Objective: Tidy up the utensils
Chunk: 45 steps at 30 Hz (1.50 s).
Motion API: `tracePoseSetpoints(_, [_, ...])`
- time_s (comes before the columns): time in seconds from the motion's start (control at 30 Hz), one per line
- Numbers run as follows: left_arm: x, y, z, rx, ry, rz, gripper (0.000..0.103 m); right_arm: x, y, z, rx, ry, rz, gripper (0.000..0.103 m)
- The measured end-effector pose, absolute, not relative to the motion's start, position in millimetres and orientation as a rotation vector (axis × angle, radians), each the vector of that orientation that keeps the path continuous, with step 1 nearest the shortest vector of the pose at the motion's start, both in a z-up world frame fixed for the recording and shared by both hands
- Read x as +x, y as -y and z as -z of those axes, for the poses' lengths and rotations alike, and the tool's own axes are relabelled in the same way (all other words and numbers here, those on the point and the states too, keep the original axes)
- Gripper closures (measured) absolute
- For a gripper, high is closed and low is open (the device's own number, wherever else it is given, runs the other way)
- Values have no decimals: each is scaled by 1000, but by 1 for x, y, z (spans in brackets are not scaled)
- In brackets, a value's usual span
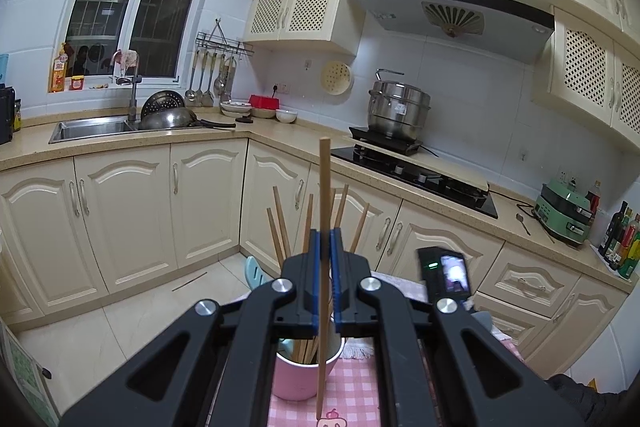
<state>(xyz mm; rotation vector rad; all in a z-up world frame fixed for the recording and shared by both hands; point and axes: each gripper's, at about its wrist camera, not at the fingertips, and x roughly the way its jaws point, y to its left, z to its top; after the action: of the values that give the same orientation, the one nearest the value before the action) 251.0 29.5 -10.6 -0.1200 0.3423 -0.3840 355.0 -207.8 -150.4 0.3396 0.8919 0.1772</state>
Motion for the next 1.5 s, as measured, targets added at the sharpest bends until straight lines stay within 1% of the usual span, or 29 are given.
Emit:
tracePoseSetpoints(0.37, [253,-34,2,-131,-312,380,99,301,233,55,467,-566,-329,97])
tracePoseSetpoints(0.57, [269,-34,-8,-139,-291,373,99,296,205,-4,432,-364,-396,97])
tracePoseSetpoints(0.67, [276,-36,-16,-135,-272,370,99,302,180,-17,404,-286,-415,97])
tracePoseSetpoints(0.83, [289,-40,-22,-137,-264,361,99,307,144,-18,325,-200,-419,97])
tracePoseSetpoints(1.07, [306,-46,-11,-150,-287,347,98,317,115,13,247,-154,-396,97])
tracePoseSetpoints(1.27, [322,-47,8,-157,-326,346,98,317,106,43,187,-196,-388,97])
tracePoseSetpoints(1.37, [326,-45,17,-154,-341,350,98,318,109,49,182,-241,-407,96])
tracePoseSetpoints(1.4, [327,-45,18,-153,-344,348,98,317,111,48,176,-248,-409,90])
tracePoseSetpoints(1.43, [327,-45,20,-155,-349,344,98,315,113,48,172,-249,-407,82])
tracePoseSetpoints(1.47, [327,-46,21,-160,-356,348,96,311,118,45,178,-240,-403,49])
tracePoseSetpoints(1.5, [326,-48,22,-169,-356,365,82,306,121,43,176,-230,-383,28])
